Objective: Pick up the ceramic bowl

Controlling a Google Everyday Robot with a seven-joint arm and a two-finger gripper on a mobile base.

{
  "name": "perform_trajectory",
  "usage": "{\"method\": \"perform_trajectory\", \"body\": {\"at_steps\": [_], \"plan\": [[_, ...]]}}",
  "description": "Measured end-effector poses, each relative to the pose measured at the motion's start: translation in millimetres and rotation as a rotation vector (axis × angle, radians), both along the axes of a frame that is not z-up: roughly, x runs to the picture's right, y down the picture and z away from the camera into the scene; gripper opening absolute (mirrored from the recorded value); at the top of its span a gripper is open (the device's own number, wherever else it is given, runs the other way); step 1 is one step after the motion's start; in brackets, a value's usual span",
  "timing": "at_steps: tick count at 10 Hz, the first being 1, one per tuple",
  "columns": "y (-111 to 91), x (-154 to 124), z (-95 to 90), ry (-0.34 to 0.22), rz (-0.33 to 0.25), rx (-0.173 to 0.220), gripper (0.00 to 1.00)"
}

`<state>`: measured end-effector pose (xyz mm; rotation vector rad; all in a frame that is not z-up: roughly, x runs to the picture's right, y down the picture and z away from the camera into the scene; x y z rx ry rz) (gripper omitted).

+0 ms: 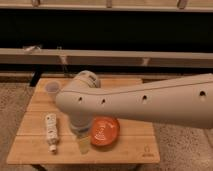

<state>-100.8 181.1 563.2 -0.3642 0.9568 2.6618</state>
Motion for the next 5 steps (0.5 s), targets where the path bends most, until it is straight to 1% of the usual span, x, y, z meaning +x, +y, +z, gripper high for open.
{"method": "perform_trajectory", "body": {"at_steps": [5], "plan": [[0.9,0.7,0.9,0.0,-0.003,0.0,0.8]]}}
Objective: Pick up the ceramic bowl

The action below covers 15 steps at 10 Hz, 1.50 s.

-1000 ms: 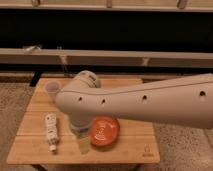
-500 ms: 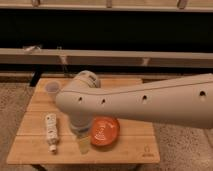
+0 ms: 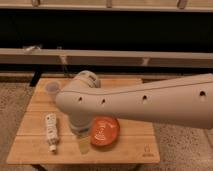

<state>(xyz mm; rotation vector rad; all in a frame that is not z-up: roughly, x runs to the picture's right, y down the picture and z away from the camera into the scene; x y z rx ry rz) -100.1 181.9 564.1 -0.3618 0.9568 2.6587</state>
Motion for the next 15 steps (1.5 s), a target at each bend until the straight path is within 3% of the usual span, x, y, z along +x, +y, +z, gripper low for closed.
{"method": "perform_trajectory", "body": {"at_steps": [3,7,12,15], "plan": [[11.9,19.0,23.7,0.031,-0.018,0.03,0.8],[56.8,43.0,85.5,0.066,-0.034,0.055,0.8],[91.8,71.6,153.9,0.098,-0.01,0.026,0.8],[117.1,81.2,176.4,0.129,0.001,0.001,0.8]]}}
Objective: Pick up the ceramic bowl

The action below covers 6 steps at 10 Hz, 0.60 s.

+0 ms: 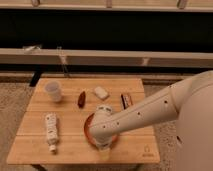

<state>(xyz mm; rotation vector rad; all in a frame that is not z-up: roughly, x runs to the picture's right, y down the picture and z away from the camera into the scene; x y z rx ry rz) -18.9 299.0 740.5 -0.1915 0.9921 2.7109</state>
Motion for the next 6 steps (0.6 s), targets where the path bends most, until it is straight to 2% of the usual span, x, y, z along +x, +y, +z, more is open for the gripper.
{"method": "perform_trajectory", "body": {"at_steps": [1,4,6], "plan": [[2.3,3.1,0.9,0.013,0.007,-0.003,0.75],[4.1,12.1,4.0,0.049,0.015,-0.018,0.46],[-2.7,15.7,2.2,0.06,0.019,-0.018,0.28]]}}
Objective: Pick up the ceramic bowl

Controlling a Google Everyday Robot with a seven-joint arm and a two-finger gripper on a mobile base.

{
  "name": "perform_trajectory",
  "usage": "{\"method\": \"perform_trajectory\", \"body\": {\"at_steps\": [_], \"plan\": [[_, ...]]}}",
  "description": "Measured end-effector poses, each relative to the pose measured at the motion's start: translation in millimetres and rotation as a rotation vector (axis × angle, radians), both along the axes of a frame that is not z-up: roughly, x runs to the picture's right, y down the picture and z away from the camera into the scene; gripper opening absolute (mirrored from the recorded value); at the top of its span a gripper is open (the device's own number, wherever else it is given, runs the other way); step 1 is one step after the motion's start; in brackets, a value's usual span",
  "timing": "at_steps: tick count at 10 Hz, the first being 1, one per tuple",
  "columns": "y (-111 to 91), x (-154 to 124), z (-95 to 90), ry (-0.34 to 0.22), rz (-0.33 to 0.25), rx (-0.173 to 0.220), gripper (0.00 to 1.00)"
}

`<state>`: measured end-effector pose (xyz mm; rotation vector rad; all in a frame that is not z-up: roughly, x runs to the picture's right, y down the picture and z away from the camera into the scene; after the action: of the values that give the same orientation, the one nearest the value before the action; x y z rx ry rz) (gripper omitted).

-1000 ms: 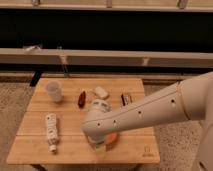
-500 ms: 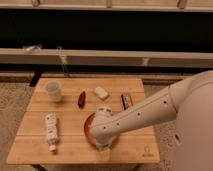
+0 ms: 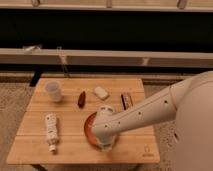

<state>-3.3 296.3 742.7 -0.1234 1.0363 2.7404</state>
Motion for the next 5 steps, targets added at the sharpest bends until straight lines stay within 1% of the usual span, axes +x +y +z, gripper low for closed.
{"method": "perform_trajectory", "body": {"at_steps": [2,3,4,5], "plan": [[-12.3,8.5,-5.4,0.006,0.017,0.019,0.06],[-17.7,10.2,-8.6,-0.01,0.03,0.034,0.01],[-25.9,13.1,-13.7,-0.051,0.051,0.061,0.0],[-33.3,18.8,-17.9,-0.089,0.076,0.077,0.0]]}}
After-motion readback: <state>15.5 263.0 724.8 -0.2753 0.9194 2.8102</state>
